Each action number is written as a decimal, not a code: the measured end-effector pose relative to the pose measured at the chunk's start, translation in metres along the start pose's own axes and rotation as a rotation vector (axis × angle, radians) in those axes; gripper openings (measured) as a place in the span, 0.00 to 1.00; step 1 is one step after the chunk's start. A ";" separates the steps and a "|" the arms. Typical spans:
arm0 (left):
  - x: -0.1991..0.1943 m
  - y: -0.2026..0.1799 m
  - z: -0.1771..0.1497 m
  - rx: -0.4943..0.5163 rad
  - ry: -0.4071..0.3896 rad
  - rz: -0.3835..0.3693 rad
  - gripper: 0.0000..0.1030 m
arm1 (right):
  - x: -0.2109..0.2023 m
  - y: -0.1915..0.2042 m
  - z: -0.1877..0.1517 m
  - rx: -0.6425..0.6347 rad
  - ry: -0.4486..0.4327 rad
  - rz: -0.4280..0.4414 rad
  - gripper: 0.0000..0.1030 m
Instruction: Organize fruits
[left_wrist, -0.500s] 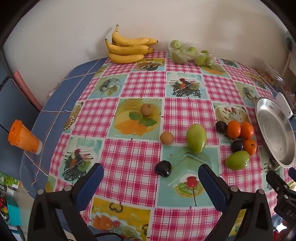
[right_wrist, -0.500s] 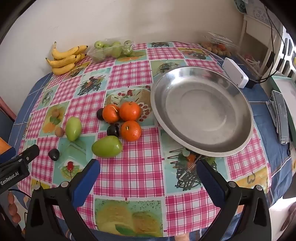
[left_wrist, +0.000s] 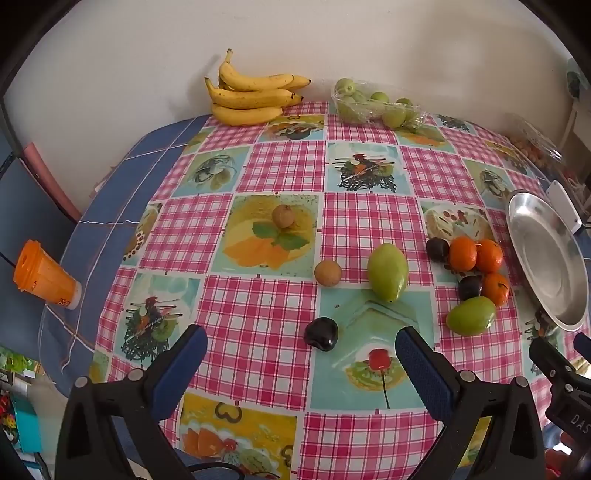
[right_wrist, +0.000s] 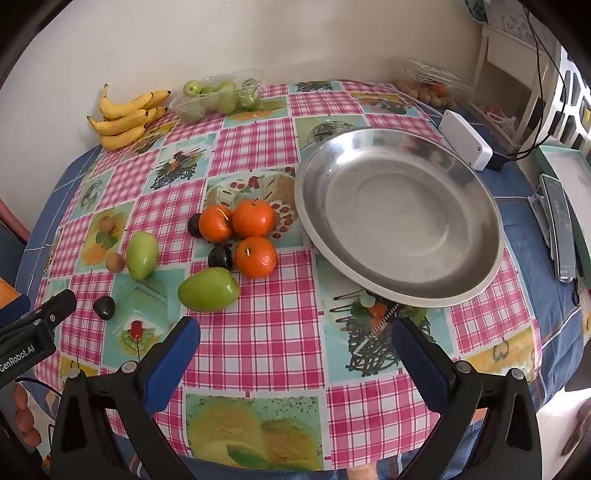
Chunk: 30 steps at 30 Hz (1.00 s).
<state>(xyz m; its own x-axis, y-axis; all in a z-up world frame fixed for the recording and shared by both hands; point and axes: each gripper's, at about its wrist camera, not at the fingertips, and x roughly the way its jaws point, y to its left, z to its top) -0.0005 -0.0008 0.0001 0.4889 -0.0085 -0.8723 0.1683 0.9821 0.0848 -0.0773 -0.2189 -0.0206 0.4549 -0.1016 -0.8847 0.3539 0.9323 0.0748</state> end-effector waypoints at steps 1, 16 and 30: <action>0.001 -0.001 0.000 0.001 0.001 0.001 1.00 | 0.000 0.000 0.000 0.000 0.002 0.002 1.00; 0.004 -0.002 -0.002 0.000 0.016 0.002 1.00 | 0.006 0.009 -0.002 -0.050 0.038 0.000 1.00; 0.006 -0.001 -0.003 -0.005 0.027 0.002 1.00 | 0.002 0.005 0.000 -0.025 0.022 -0.012 1.00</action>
<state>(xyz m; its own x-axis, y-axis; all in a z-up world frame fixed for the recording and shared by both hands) 0.0002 -0.0015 -0.0065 0.4658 -0.0013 -0.8849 0.1628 0.9831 0.0842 -0.0749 -0.2144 -0.0225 0.4324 -0.1052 -0.8955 0.3383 0.9396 0.0529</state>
